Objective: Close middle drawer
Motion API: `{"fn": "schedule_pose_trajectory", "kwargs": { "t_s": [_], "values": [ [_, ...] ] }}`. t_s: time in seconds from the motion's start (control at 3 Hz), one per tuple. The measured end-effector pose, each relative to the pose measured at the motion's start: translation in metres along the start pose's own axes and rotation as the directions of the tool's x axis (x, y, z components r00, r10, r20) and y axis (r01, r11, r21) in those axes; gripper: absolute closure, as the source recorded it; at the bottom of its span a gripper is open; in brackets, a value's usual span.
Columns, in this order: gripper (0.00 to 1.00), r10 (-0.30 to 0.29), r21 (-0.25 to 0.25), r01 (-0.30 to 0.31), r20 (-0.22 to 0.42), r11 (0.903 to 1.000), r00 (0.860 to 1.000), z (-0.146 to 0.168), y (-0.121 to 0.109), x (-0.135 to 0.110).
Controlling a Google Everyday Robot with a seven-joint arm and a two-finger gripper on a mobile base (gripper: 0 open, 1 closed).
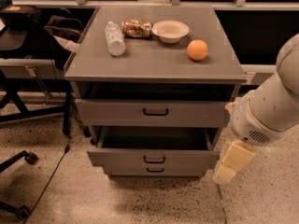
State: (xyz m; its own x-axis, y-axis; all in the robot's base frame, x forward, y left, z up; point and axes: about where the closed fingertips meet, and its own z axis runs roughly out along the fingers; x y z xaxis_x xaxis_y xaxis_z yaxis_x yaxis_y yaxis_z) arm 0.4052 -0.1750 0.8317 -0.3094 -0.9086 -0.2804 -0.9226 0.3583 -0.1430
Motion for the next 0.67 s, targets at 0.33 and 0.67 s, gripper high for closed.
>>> {"fn": "schedule_pose_trajectory", "kwargs": {
  "t_s": [0.33,0.67],
  "values": [
    [0.14,0.0,0.0,0.0,0.0,1.0,1.0,0.0,0.0,0.0],
    [0.38,0.0,0.0,0.0,0.0,1.0,1.0,0.0,0.0,0.0]
  ]
}}
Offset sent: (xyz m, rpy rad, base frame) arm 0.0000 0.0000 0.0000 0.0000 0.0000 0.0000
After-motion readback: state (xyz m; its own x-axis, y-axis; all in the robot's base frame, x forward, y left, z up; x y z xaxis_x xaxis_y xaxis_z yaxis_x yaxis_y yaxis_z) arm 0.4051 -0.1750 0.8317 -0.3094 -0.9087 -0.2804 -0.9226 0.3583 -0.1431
